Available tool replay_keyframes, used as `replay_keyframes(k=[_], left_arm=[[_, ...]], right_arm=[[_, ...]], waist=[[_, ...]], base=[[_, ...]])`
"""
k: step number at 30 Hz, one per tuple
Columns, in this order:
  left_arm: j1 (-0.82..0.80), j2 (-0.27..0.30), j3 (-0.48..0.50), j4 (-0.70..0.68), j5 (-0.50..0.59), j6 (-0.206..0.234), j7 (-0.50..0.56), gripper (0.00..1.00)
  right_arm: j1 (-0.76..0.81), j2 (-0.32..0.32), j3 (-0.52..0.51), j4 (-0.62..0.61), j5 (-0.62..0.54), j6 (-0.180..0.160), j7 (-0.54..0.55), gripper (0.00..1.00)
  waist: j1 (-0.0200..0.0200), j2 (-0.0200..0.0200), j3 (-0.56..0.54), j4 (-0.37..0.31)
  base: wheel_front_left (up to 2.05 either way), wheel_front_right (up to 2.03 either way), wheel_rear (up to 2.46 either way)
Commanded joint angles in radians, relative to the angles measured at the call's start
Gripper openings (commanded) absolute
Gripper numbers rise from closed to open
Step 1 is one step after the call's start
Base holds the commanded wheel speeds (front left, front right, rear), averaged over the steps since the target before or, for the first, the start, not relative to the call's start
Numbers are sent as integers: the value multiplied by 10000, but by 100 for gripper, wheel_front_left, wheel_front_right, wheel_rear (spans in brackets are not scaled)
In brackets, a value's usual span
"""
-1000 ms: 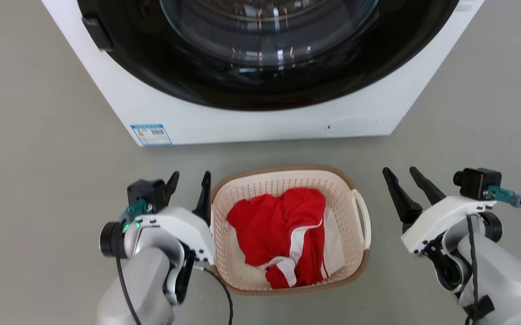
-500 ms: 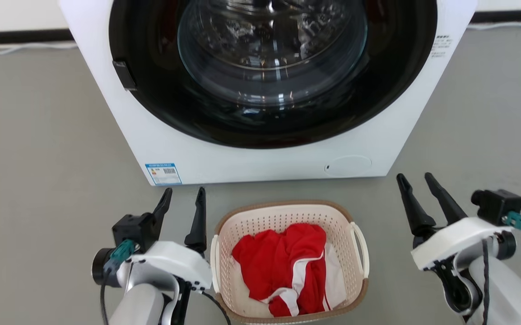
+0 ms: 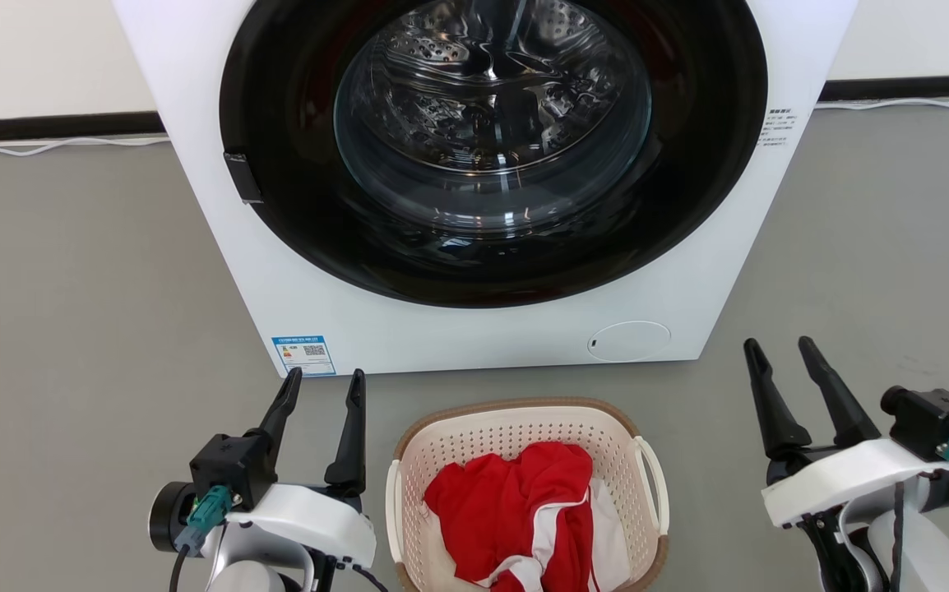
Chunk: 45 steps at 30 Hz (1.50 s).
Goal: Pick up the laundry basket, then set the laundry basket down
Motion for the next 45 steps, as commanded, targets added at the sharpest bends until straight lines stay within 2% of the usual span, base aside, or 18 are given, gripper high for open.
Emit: replay_keyframes(k=[1, 12, 40, 41, 45], left_arm=[[-117, 14, 371, -367, 184, -28, -61, 100], [183, -53, 545, -476, 343, -8, -61, 100], [112, -75, 430, -355, -159, 66, -61, 100], [407, -115, 127, -74, -104, 25, 0, 0], [470, -125, 160, 105, -361, -6, 57, 0]], right_arm=[[76, -22, -17, -347, -242, 62, -95, 100], [369, 175, -657, -681, -914, 62, -95, 100], [318, 196, -642, -588, -1025, 62, -95, 100], [410, 304, -838, -347, -1004, -2, 3, 0], [510, 404, -868, -238, -784, -10, 86, 0]], waist=[[0, -1, -29, 3], [0, -1, -66, -29], [0, -1, -64, -38], [0, -1, -63, -35], [1, -1, -70, -31]], base=[[0, 0, 0], [0, 0, 0], [0, 0, 0], [0, 0, 0], [0, 0, 0]])
